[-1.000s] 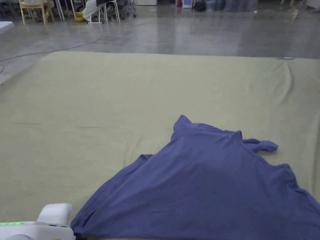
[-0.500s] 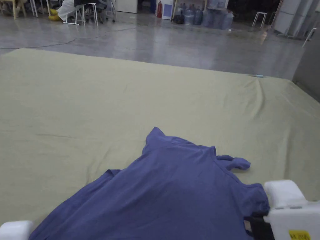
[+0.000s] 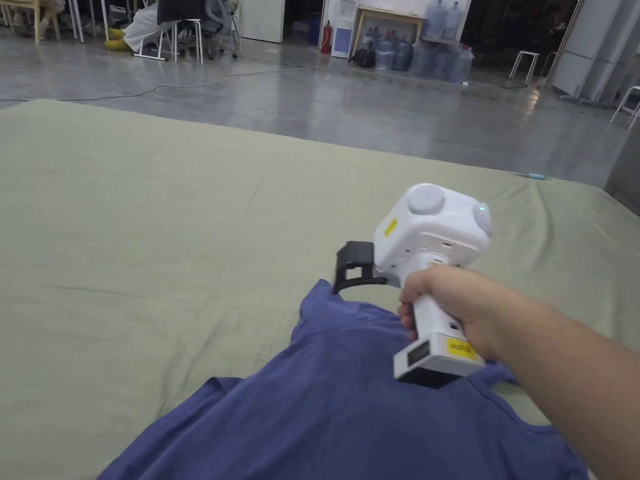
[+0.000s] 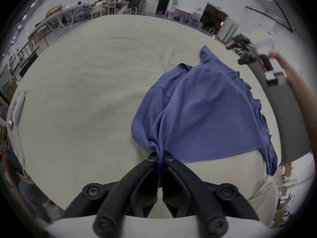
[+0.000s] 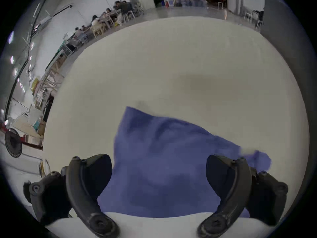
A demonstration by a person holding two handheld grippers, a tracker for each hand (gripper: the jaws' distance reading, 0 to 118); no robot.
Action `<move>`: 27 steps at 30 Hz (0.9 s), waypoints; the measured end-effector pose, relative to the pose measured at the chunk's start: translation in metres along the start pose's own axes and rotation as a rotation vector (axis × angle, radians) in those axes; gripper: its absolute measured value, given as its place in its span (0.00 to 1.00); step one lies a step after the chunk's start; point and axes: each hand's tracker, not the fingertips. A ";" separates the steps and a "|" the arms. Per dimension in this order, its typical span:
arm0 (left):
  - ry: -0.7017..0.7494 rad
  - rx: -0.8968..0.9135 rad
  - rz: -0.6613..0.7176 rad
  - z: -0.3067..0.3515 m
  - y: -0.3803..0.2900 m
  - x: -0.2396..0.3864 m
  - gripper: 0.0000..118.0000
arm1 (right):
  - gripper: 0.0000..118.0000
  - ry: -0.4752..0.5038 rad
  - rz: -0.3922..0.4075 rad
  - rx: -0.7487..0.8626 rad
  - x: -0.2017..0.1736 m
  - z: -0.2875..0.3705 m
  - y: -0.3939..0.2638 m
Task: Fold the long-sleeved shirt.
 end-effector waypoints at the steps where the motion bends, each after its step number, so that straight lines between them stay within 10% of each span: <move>1: 0.003 -0.001 0.000 0.000 0.000 -0.002 0.00 | 0.94 -0.020 0.028 -0.006 -0.013 -0.012 0.005; 4: -0.015 -0.010 0.011 -0.001 -0.001 -0.002 0.00 | 0.87 -0.108 0.084 -0.028 -0.038 -0.045 0.008; 7: -0.017 -0.019 0.011 -0.006 -0.003 -0.007 0.00 | 0.12 -0.192 0.148 -0.082 -0.046 -0.068 -0.006; 12: -0.054 -0.028 0.095 -0.007 0.002 -0.020 0.00 | 0.07 -0.177 0.197 -0.006 -0.032 -0.018 -0.031; 27: -0.299 0.208 0.033 0.111 0.117 0.045 0.00 | 0.06 -0.004 0.166 0.480 0.071 0.403 -0.208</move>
